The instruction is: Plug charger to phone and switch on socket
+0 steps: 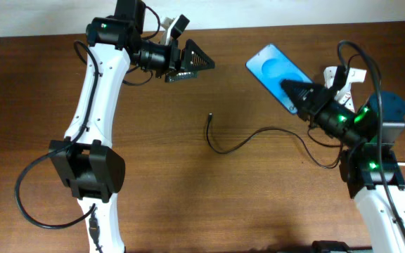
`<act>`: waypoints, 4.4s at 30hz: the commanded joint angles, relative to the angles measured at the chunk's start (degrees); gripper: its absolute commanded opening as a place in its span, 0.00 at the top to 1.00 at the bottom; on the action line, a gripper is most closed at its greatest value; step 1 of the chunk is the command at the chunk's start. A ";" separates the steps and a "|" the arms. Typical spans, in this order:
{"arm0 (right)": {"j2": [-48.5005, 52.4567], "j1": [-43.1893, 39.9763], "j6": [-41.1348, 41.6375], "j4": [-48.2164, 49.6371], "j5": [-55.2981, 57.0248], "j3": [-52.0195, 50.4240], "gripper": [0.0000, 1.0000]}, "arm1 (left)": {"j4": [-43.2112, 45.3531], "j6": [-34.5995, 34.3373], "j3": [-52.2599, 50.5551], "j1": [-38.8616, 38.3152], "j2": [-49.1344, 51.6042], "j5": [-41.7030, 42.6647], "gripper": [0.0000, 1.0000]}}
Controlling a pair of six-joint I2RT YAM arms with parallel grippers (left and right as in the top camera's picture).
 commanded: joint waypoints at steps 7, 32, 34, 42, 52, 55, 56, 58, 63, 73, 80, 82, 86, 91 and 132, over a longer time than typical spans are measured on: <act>9.22 6.62 8.39 19.23 5.79 1.14 0.96 | 0.85 0.79 -0.09 0.20 3.54 9.46 0.01; 18.73 22.25 23.10 22.82 37.22 1.16 0.96 | 22.69 -19.08 -0.07 -1.22 9.40 17.05 0.02; 18.73 22.25 23.08 22.80 37.20 1.16 0.96 | 24.09 -20.52 -0.07 -2.10 9.40 16.46 0.03; 18.73 22.25 23.08 22.80 36.96 1.16 0.96 | 25.35 -21.94 -0.07 -3.15 9.40 15.17 0.04; 18.73 22.25 23.80 22.77 35.91 1.14 0.96 | 25.46 -22.82 -0.07 -4.13 9.40 12.37 0.08; 19.91 22.91 30.51 22.58 36.79 1.16 0.96 | 28.04 -25.35 -0.07 -4.13 9.40 12.20 0.09; 21.33 24.04 34.25 22.62 37.48 1.16 0.96 | 29.57 -26.43 -0.07 -4.37 9.40 11.63 0.11; 23.15 25.42 36.57 22.84 37.88 1.16 0.96 | 29.92 -26.62 -0.07 -4.57 9.40 8.72 0.12; 23.98 25.83 36.57 23.23 38.75 1.16 0.96 | 32.35 -31.10 -0.07 -5.11 9.40 4.90 0.21; 25.99 25.88 36.30 23.45 40.35 1.16 0.96 | 33.24 -43.04 -0.07 -6.01 9.40 6.49 0.51; 27.30 25.97 34.99 28.83 40.89 1.16 0.96 | 33.27 -45.94 -0.07 -6.75 9.40 6.88 0.53; 27.30 26.32 34.99 28.83 41.09 1.16 0.96 | 33.27 -46.12 -0.07 -6.99 9.40 6.84 0.59; 27.30 27.67 34.82 28.76 41.59 1.16 0.96 | 33.27 -46.97 -0.07 -6.99 9.40 4.96 0.70; 27.30 27.71 34.82 28.74 41.27 1.16 0.96 | 33.27 -47.19 -0.07 -6.99 9.40 2.78 0.84; 27.30 27.61 -16.65 7.04 17.40 1.16 0.50 | 17.94 -15.69 -0.07 14.47 9.40 14.34 1.00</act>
